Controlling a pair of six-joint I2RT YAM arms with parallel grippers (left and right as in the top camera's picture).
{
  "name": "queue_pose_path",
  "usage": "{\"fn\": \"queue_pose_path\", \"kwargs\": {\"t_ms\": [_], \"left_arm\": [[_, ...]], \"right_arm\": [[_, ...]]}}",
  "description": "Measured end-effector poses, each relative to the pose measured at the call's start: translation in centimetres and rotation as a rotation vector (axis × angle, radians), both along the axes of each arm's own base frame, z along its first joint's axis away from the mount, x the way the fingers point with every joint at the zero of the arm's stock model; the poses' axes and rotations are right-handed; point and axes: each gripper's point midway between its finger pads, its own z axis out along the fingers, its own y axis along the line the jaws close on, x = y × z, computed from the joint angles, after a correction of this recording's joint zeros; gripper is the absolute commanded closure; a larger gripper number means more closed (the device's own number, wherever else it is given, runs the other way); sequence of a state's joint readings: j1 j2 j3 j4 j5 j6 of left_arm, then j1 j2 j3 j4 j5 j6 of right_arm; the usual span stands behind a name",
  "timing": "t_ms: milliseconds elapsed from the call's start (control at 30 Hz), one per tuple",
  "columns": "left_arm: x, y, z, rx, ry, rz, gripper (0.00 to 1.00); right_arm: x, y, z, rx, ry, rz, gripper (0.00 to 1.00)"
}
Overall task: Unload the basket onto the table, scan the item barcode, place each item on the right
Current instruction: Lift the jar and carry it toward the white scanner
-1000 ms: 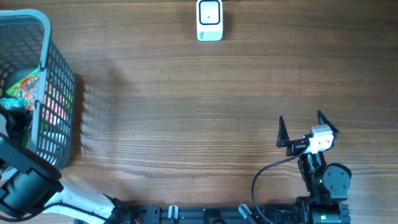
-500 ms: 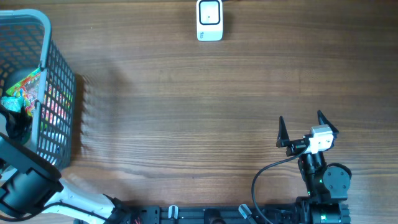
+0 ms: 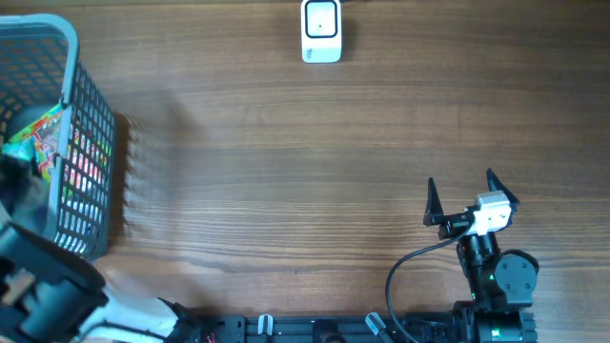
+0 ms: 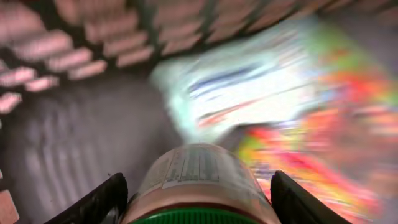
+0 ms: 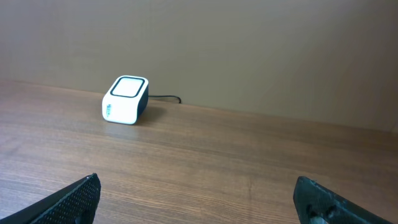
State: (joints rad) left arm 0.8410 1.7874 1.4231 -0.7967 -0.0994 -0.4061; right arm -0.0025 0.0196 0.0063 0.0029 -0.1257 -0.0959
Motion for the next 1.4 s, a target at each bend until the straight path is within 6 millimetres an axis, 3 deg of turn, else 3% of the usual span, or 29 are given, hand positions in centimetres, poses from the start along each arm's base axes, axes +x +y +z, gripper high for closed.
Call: {"fn": "queue_pose_path", "kwargs": {"t_ms": [100, 200, 300, 367, 400, 433, 467, 533, 600, 633, 767, 867, 1067, 1167, 1267, 1400], "left_arm": [[1.9, -0.2, 6.3, 0.074, -0.194, -0.019, 0.36], [3.8, -2.2, 13.2, 0.123, -0.433, -0.099, 0.39], [5.3, -4.4, 17.8, 0.146, -0.597, -0.198, 0.39], [6.5, -7.4, 21.2, 0.152, -0.707, -0.295, 0.39], [6.6, -7.8, 21.6, 0.151, -0.717, -0.307, 0.39], [7.7, -12.0, 24.3, 0.139, -0.798, -0.415, 0.38], [8.2, -14.5, 25.5, 0.125, -0.833, -0.478, 0.39], [9.1, -19.1, 27.0, 0.091, -0.880, -0.594, 0.39], [10.4, -25.6, 27.7, 0.017, -0.913, -0.760, 0.39], [10.9, -28.9, 27.6, -0.032, -0.916, -0.839, 0.39], [12.2, -37.7, 25.3, -0.130, -0.850, -1.015, 0.39], [13.0, -44.7, 19.9, -0.200, -0.671, -1.124, 0.38], [13.4, -53.4, 9.0, -0.259, -0.377, -1.265, 0.38], [12.5, -56.9, 2.8, -0.271, -0.219, -1.326, 0.38], [11.8, -58.3, -1.1, -0.241, -0.118, -1.350, 0.37], [11.1, -58.6, -5.5, -0.107, 0.004, -1.356, 0.35]], "right_arm": [[0.0, 0.0, 0.0, 0.000, 0.000, 0.000, 0.00], [0.0, 0.0, 0.0, 0.000, 0.000, 0.000, 0.00], [0.0, 0.0, 0.0, 0.000, 0.000, 0.000, 0.00], [0.0, 0.0, 0.0, 0.000, 0.000, 0.000, 0.00], [0.0, 0.0, 0.0, 0.000, 0.000, 0.000, 0.00], [0.0, 0.0, 0.0, 0.000, 0.000, 0.000, 0.00], [0.0, 0.0, 0.0, 0.000, 0.000, 0.000, 0.00], [0.0, 0.0, 0.0, 0.000, 0.000, 0.000, 0.00], [0.0, 0.0, 0.0, 0.000, 0.000, 0.000, 0.00], [0.0, 0.0, 0.0, 0.000, 0.000, 0.000, 0.00], [0.0, 0.0, 0.0, 0.000, 0.000, 0.000, 0.00], [0.0, 0.0, 0.0, 0.000, 0.000, 0.000, 0.00], [0.0, 0.0, 0.0, 0.000, 0.000, 0.000, 0.00], [0.0, 0.0, 0.0, 0.000, 0.000, 0.000, 0.00], [0.0, 0.0, 0.0, 0.000, 0.000, 0.000, 0.00], [0.0, 0.0, 0.0, 0.000, 0.000, 0.000, 0.00]]}}
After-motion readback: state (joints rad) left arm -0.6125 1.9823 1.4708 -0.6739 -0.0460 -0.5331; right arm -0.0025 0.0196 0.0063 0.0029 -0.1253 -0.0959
